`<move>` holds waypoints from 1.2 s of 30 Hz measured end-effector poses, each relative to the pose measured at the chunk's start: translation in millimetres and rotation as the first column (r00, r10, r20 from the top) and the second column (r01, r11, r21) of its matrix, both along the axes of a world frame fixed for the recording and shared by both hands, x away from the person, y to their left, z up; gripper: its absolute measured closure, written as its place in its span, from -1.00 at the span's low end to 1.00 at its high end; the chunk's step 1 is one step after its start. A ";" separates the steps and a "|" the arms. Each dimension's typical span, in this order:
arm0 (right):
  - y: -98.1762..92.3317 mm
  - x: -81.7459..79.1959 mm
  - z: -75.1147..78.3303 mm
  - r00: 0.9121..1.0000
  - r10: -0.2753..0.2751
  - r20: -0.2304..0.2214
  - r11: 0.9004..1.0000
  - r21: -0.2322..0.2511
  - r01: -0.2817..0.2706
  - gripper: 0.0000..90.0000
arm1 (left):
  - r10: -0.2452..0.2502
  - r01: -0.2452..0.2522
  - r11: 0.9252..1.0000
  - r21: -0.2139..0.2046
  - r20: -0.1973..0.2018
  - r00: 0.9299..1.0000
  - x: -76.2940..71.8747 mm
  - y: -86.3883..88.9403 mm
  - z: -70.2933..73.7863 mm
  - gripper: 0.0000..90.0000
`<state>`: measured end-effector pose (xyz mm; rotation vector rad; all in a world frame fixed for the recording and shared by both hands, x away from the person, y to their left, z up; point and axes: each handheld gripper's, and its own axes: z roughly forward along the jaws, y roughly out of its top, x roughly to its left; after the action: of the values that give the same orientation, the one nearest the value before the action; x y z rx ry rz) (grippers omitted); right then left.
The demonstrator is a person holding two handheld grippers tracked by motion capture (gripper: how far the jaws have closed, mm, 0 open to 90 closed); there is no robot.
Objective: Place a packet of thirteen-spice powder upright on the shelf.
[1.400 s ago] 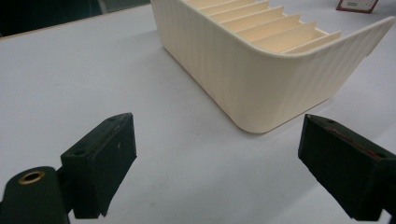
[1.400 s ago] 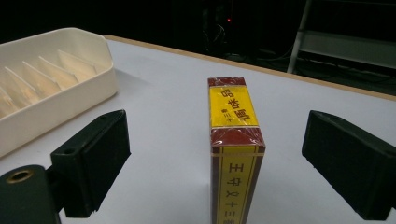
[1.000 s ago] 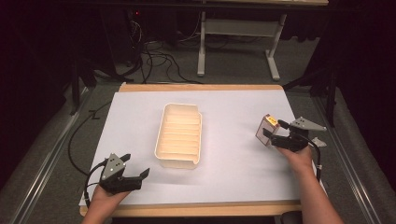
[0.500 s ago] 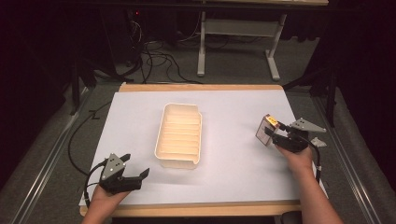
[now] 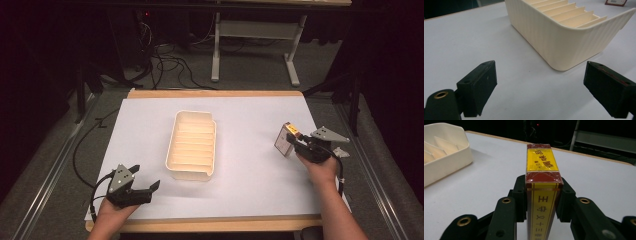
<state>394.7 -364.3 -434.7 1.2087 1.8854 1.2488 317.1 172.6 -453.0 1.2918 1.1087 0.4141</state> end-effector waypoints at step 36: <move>22.1 -14.6 21.2 0.988 0.140 0.058 0.990 -0.009 -0.140 0.52 | 0.001 -0.001 1.000 0.002 0.004 1.000 -0.3 1.0 0.6 -0.73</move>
<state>380.1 -342.2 -413.5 1.0412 1.9576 1.3377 316.8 173.6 -452.3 1.2920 1.1055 0.4186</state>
